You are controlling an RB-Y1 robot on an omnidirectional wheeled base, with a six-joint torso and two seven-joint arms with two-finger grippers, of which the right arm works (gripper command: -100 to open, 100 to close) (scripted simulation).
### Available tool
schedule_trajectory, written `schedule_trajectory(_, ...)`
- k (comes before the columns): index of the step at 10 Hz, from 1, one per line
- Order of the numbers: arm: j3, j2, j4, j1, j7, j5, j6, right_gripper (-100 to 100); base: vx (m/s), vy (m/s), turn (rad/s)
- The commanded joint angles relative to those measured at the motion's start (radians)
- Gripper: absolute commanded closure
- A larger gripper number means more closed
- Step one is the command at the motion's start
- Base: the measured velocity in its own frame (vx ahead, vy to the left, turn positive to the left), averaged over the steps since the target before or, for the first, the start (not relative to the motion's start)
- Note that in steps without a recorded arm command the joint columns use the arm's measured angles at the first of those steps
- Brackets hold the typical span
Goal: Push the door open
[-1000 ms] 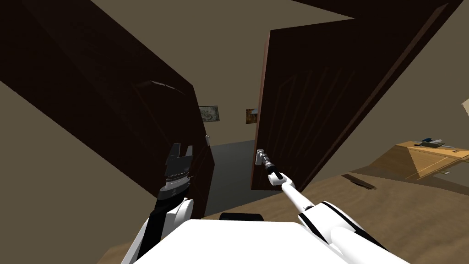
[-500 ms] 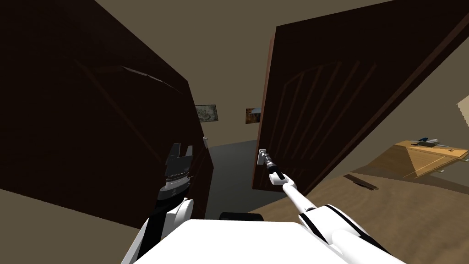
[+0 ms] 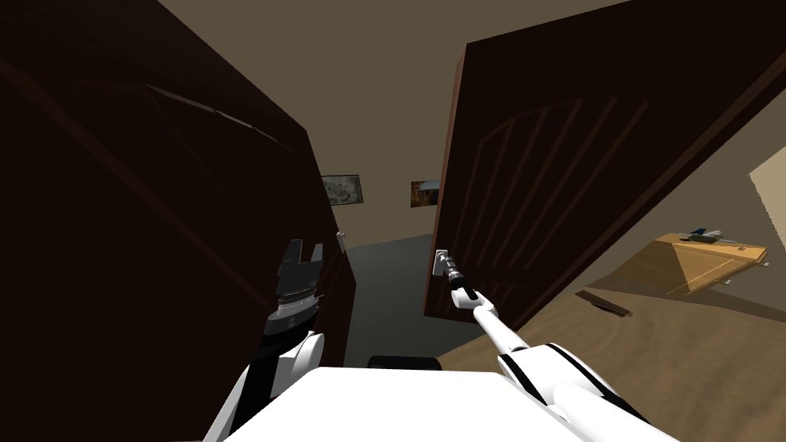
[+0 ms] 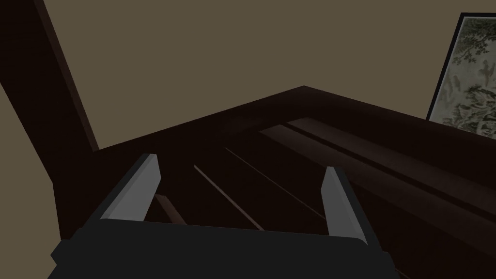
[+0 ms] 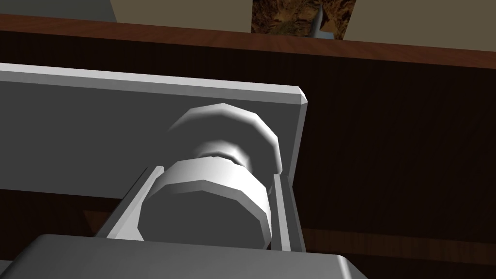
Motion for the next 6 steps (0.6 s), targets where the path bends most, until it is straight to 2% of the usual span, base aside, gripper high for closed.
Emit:
schedule_trajectory(1,0.002,-0.013,0.044,-0.025,-0.013,0.001,-0.023,100,0.015,0.0,0.005)
schedule_trajectory(2,-0.028,-0.007,0.058,-0.03,0.005,-0.002,-0.023,100,0.124,0.08,-0.053)
schedule_trajectory(6,-0.073,0.002,0.08,-0.037,0.034,-0.007,-0.022,100,0.185,0.096,-0.073)
